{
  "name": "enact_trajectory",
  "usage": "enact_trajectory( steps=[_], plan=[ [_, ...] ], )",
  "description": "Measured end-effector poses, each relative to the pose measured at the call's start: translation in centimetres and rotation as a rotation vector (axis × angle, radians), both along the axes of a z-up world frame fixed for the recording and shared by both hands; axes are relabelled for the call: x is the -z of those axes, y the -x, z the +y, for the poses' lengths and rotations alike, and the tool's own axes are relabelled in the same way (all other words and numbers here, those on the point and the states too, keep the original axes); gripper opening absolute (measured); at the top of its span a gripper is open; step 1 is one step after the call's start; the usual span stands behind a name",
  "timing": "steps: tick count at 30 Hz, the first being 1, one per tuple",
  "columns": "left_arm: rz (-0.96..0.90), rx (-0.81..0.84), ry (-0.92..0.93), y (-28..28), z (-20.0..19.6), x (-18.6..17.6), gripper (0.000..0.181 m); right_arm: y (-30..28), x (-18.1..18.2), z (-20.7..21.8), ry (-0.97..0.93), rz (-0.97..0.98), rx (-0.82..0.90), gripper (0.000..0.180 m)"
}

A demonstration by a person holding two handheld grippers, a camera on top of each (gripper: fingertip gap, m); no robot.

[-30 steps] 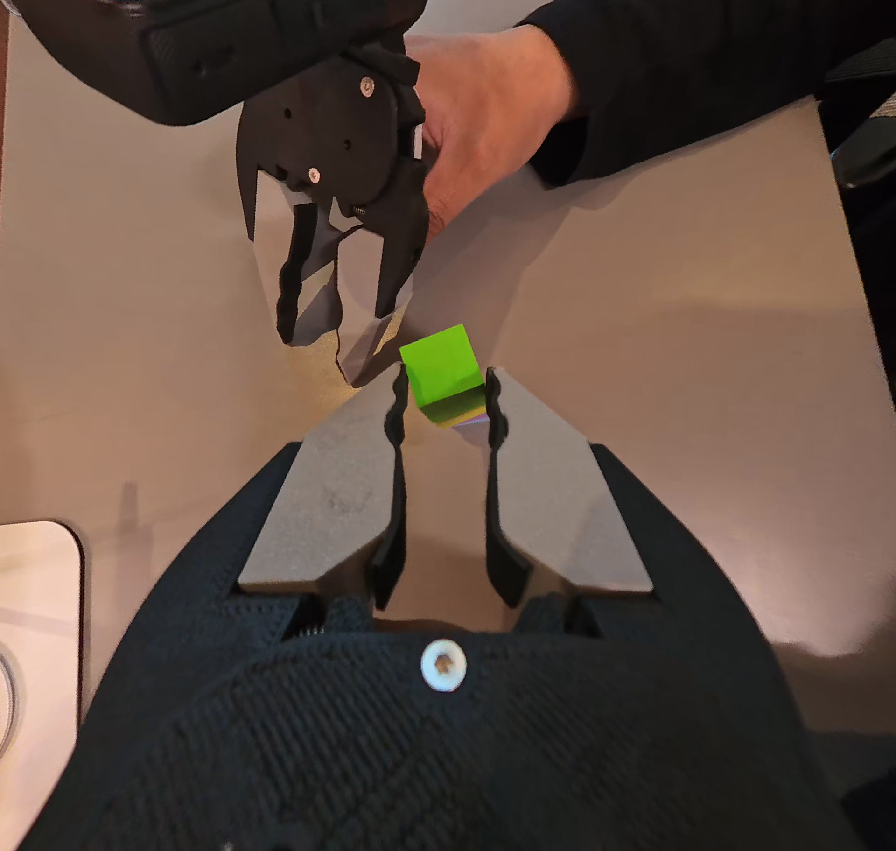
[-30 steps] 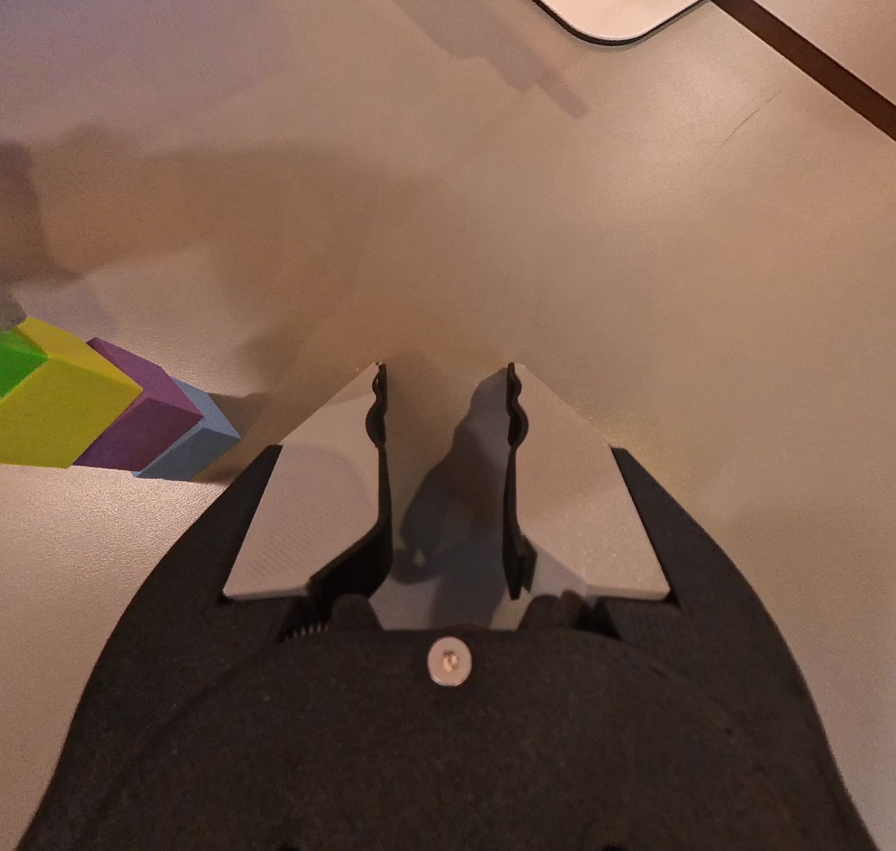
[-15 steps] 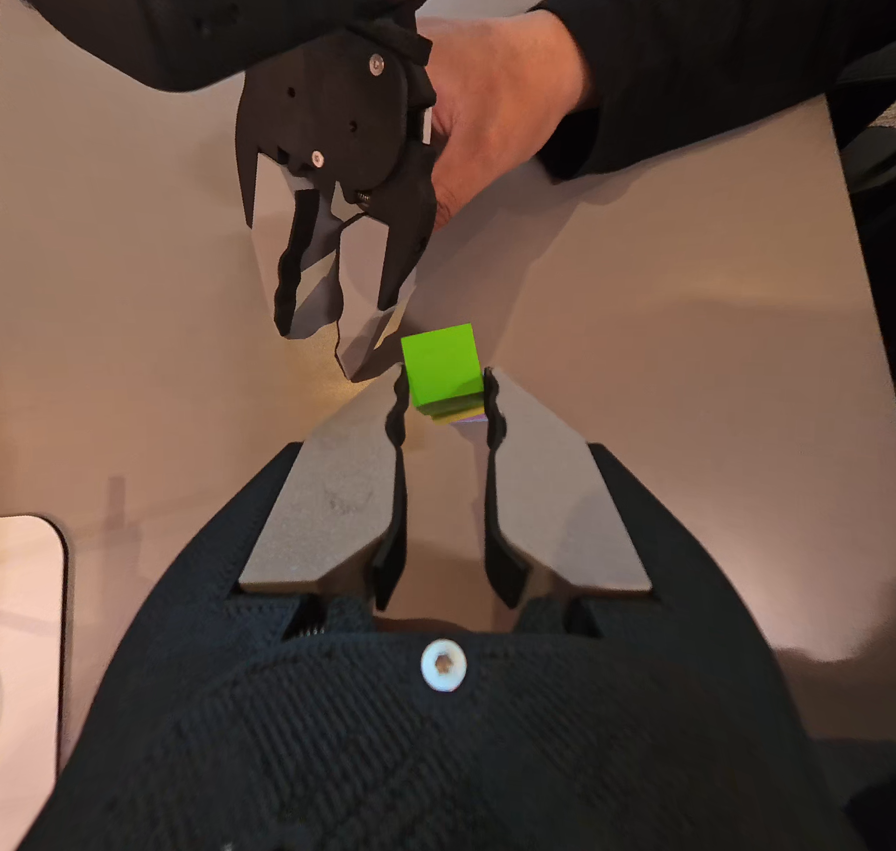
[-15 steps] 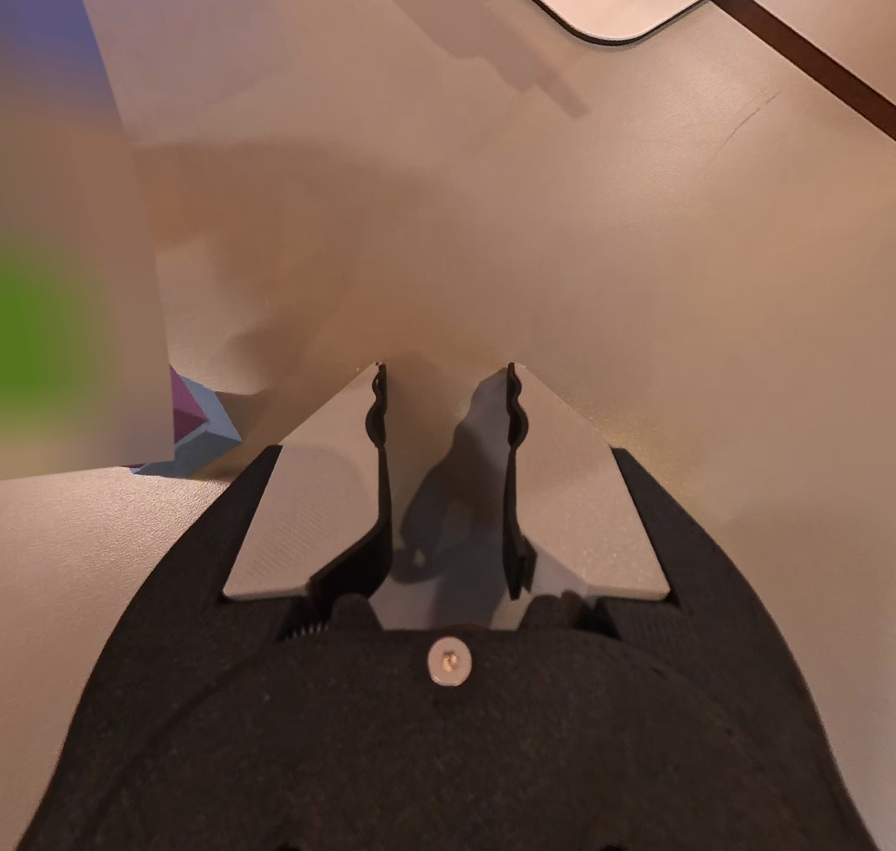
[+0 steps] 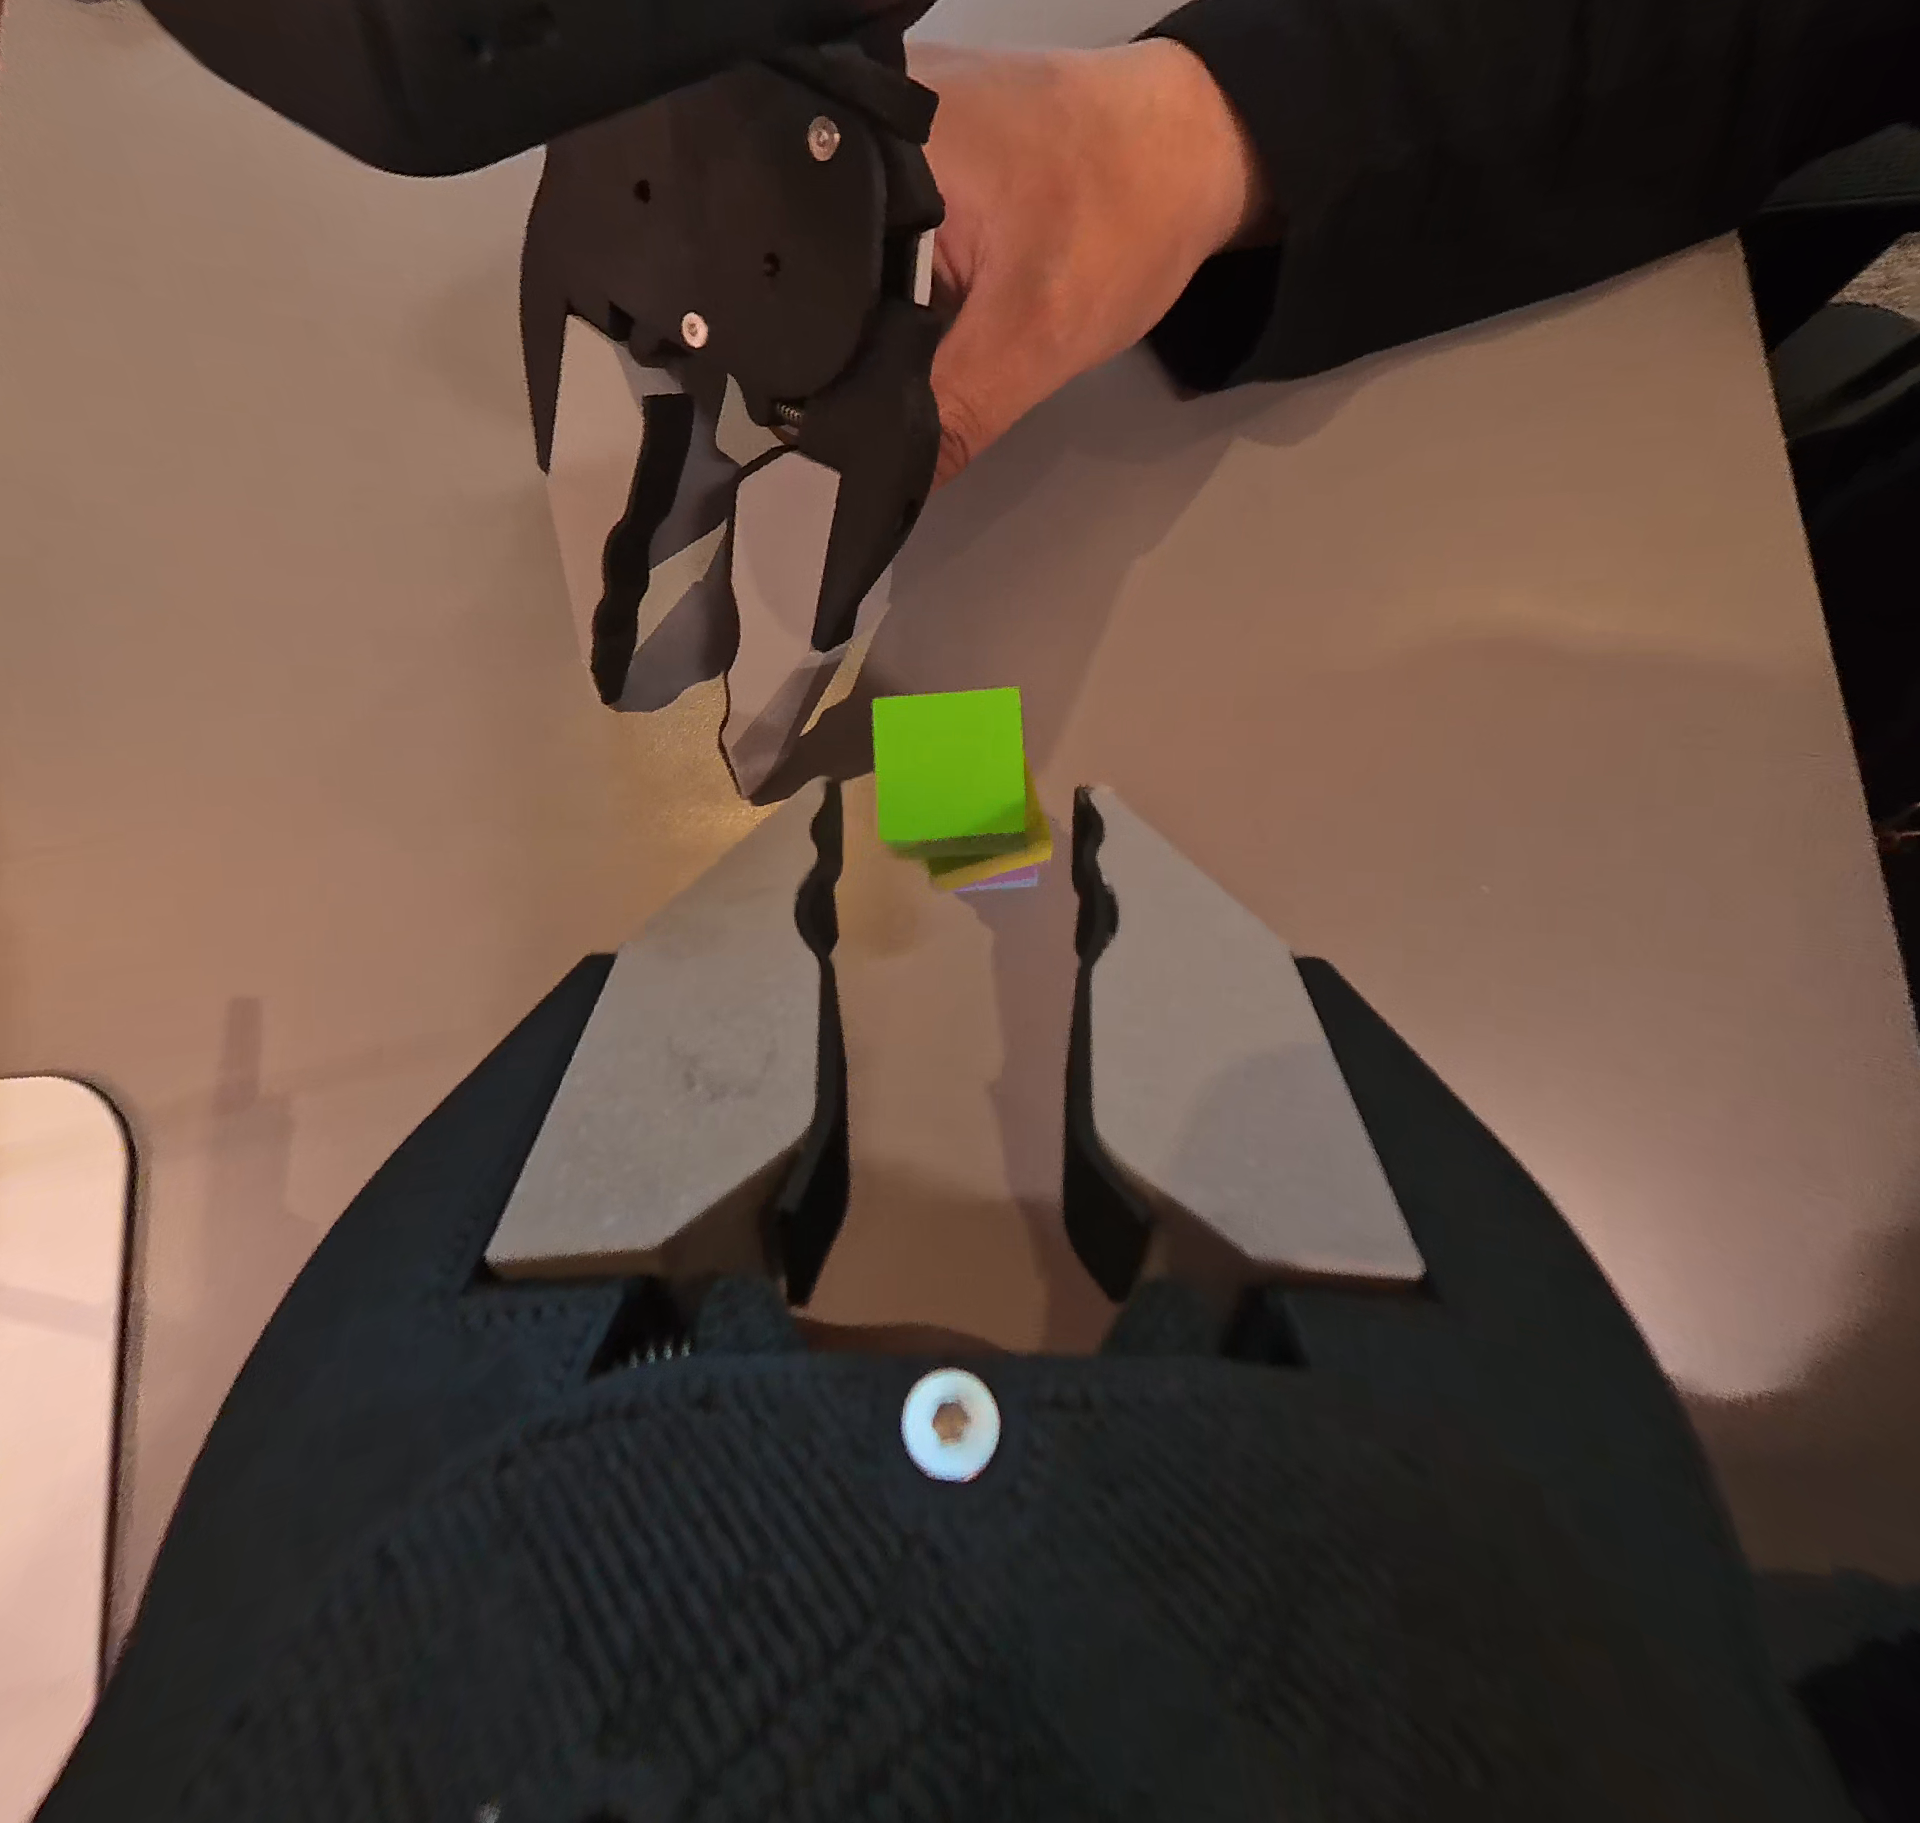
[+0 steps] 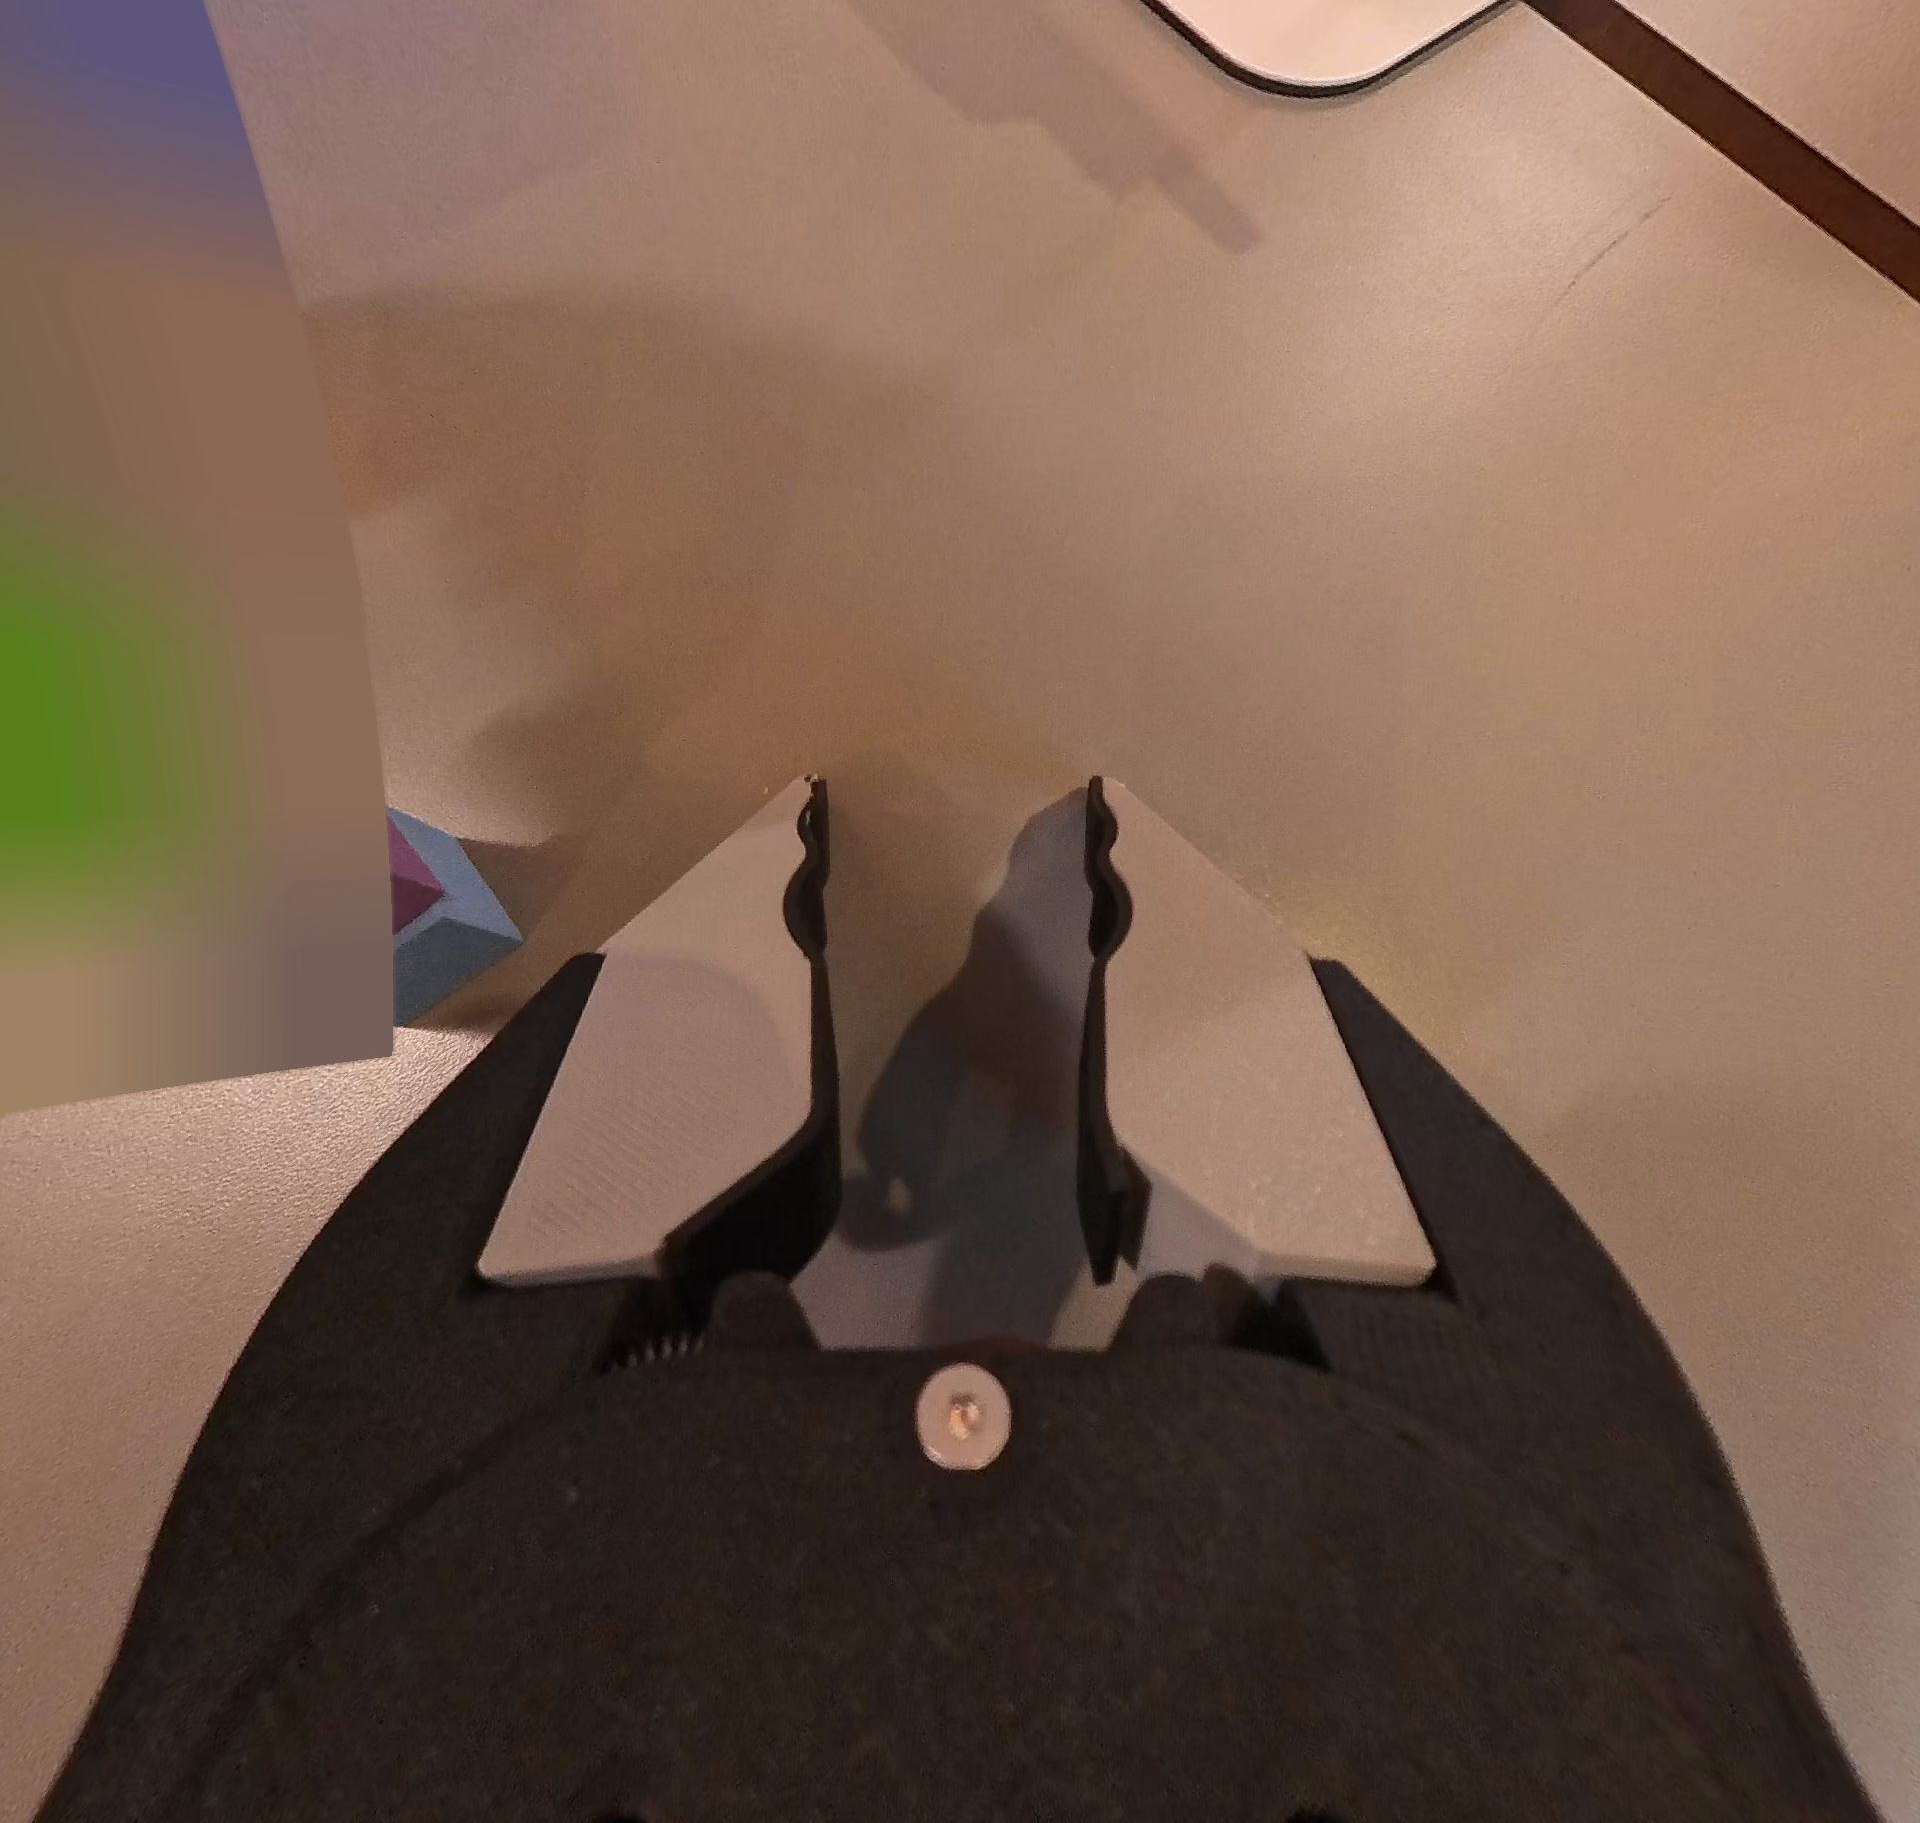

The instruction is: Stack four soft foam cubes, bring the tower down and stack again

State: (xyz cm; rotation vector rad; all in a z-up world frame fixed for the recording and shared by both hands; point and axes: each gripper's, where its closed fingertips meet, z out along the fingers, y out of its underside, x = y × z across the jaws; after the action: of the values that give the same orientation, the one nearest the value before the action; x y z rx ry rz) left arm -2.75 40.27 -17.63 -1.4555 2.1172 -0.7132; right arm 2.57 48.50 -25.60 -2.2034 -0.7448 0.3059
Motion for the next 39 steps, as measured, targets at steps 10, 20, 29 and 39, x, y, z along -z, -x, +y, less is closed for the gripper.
enact_trajectory(
  steps=[10,20,29,39],
  plan=[
    [-0.371,-0.190,-0.049,-1.2,0.9,-10.7,0.011,0.1,0.0,0.0,0.001,0.001,-0.002,0.048],
    [-0.079,-0.023,-0.060,-0.4,-6.5,-4.3,0.000,0.1,0.0,0.0,0.000,-0.001,-0.002,0.048],
    [0.003,-0.165,0.022,-0.7,-5.5,4.4,0.000,-0.6,0.0,0.1,0.004,0.009,0.032,0.041],
    [-0.179,-0.492,-0.063,0.0,1.8,3.4,0.000,-1.7,-0.2,0.3,0.030,0.062,0.065,0.033]
  ],
)
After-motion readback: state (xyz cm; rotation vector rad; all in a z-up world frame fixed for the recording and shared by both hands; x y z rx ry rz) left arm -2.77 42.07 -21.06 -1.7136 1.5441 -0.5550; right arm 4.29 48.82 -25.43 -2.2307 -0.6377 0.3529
